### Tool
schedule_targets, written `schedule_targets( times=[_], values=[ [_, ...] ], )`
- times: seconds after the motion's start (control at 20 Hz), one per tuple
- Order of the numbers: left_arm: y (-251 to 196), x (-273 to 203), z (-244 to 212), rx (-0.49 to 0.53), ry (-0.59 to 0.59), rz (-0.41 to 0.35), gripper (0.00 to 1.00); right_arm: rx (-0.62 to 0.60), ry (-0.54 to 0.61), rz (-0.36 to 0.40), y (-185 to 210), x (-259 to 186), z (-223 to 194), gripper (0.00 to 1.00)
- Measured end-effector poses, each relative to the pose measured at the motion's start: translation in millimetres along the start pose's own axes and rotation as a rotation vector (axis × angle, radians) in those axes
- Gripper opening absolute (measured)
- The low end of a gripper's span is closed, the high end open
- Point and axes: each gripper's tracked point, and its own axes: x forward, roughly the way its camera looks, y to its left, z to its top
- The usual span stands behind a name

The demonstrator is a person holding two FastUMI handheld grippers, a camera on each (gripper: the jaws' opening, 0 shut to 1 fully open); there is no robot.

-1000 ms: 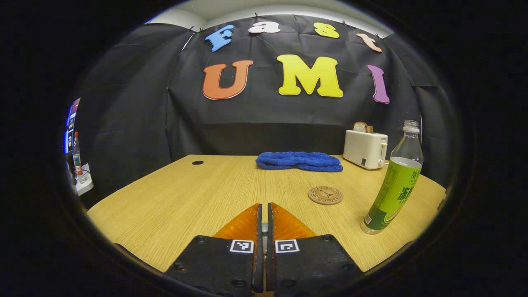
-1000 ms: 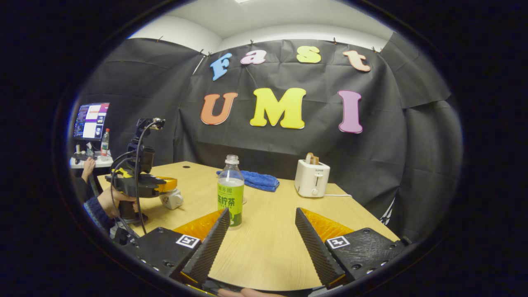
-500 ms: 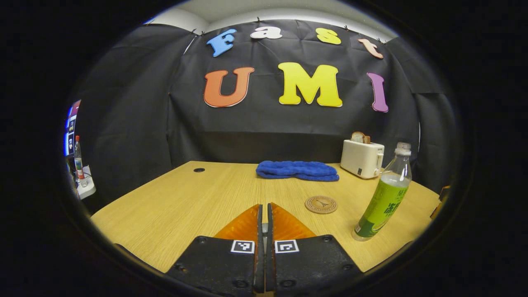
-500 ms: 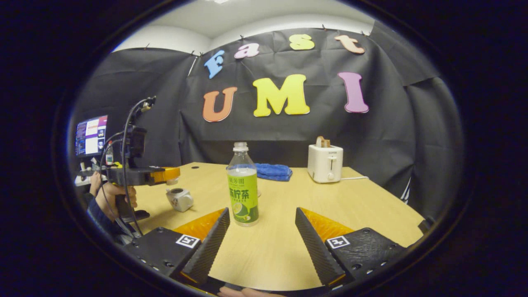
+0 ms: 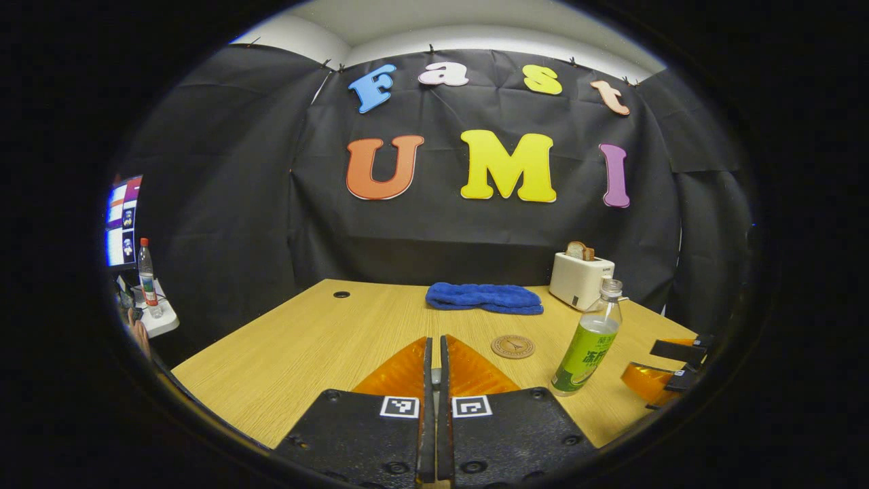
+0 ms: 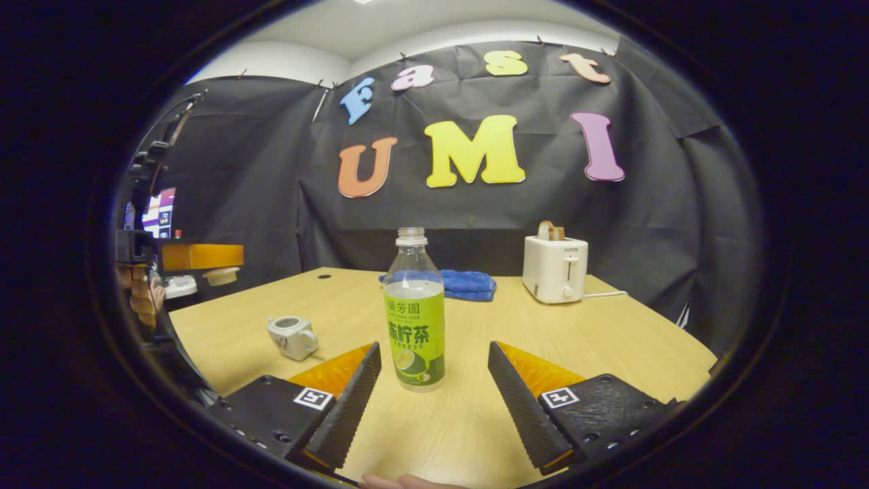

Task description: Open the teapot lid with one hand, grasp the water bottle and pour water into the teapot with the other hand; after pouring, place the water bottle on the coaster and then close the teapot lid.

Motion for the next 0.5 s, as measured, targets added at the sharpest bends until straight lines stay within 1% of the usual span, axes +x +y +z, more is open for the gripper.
schedule_targets(
  times=[0.2, 0.3, 0.5],
  values=[
    [0, -22, 9, 0.022, -0.027, -0.013, 0.04, -0.019, 0.007, -0.012, 14, 30, 3, 0.95],
    [4, -26, 8, 0.011, -0.022, -0.021, 0.03, -0.031, 0.001, -0.042, 14, 45, 6, 0.95],
    [17, -27, 7, -0.029, -0.009, -0.017, 0.04, -0.01, 0.003, -0.07, 18, 72, 9, 0.95]
  ],
)
